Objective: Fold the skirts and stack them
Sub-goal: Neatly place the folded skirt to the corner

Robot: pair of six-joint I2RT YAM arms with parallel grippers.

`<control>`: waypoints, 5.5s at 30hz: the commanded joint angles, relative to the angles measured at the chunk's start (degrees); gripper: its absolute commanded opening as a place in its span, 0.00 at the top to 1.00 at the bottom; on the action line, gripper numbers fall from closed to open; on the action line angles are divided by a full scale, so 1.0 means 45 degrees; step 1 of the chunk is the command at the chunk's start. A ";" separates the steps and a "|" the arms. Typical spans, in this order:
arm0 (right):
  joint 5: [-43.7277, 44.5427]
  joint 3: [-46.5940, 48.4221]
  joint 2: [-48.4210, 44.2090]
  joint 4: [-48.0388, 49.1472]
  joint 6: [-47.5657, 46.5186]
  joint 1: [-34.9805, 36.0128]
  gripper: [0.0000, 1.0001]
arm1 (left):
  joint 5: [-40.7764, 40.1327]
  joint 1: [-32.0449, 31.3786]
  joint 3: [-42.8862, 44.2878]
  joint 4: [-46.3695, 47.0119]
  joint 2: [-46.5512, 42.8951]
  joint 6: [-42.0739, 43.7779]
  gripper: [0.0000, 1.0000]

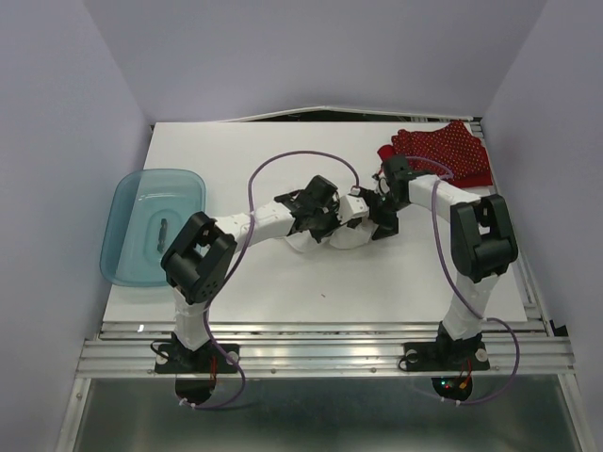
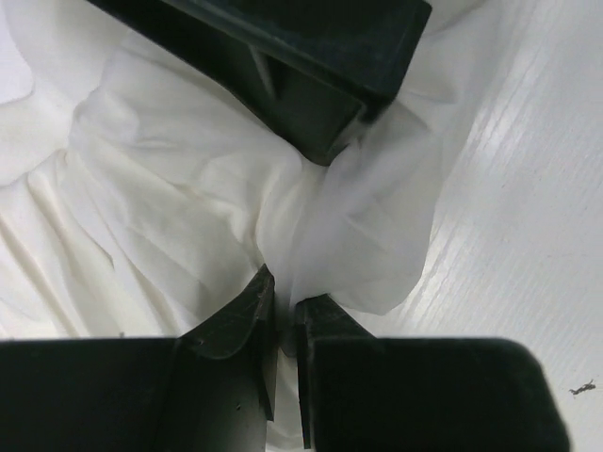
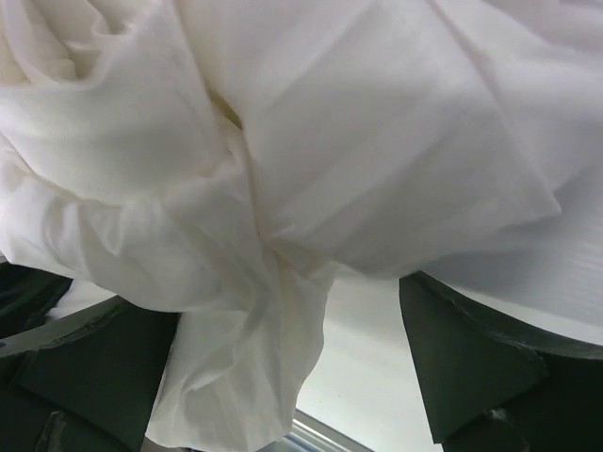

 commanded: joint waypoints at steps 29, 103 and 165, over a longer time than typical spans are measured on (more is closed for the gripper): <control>0.1105 -0.4746 -0.1428 1.0598 0.4727 0.0049 0.08 | 0.3205 0.0355 0.0783 0.0848 0.0532 -0.3400 1.00; 0.0481 0.7170 0.0371 0.7805 -0.5412 -0.5378 0.99 | 0.4125 0.4047 -0.0662 -0.1104 -0.4212 -0.2231 0.47; -0.2450 0.9377 0.2519 0.6301 -0.5157 -0.8388 0.08 | 0.4730 0.4320 -0.0818 -0.1104 -0.3938 -0.2934 0.46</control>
